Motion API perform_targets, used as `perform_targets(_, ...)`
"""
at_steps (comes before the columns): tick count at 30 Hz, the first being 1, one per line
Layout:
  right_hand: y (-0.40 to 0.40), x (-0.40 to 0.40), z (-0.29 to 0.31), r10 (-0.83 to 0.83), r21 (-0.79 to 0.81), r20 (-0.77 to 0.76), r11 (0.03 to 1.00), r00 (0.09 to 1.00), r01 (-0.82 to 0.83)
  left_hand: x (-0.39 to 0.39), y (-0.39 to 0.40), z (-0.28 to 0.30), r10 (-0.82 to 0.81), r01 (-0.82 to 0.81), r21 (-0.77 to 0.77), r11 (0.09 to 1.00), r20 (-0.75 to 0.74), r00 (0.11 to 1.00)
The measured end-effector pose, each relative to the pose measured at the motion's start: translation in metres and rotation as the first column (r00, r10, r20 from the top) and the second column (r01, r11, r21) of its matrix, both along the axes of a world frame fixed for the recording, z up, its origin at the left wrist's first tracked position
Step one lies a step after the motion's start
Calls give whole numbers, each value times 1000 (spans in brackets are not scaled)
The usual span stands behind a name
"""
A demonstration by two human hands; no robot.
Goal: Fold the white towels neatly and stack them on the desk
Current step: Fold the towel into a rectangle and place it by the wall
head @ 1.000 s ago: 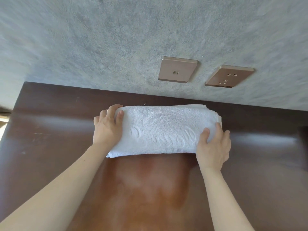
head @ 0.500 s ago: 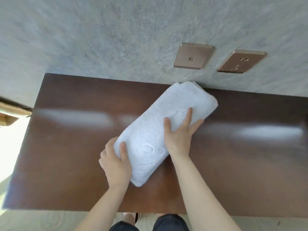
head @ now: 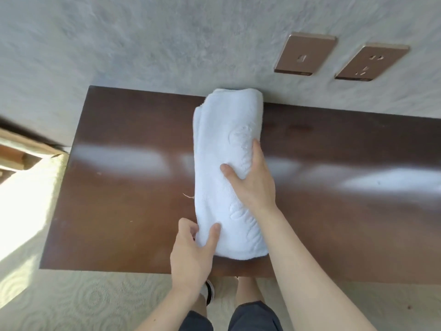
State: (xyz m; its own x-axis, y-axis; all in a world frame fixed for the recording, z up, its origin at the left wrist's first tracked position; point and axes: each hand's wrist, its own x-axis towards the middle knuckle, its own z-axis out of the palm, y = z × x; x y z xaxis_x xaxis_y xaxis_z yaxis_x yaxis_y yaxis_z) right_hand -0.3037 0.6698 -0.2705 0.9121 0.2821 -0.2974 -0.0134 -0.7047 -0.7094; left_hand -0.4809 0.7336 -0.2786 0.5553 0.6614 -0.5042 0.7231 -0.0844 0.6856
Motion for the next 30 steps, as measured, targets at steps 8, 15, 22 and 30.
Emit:
perform_targets(8, 61, 5, 9, 587, -211, 82, 800, 805, -562, 20, -19, 3, -414, 423, -227, 877, 89, 906)
perform_targets(15, 48, 16, 10, 514, -258, 157, 846, 844, -467, 50, 63, 21, -590, 623, -178, 762, 204, 781)
perform_targets(22, 16, 28, 5, 443, -419, 82, 828, 893, -373, 48, 130, 12, -285, 297, -28, 955, 207, 936)
perform_targets(30, 21, 33, -3, 471, -445, 92, 808, 878, -386, 76, 128, -1, -537, 395, 474, 787, 209, 818)
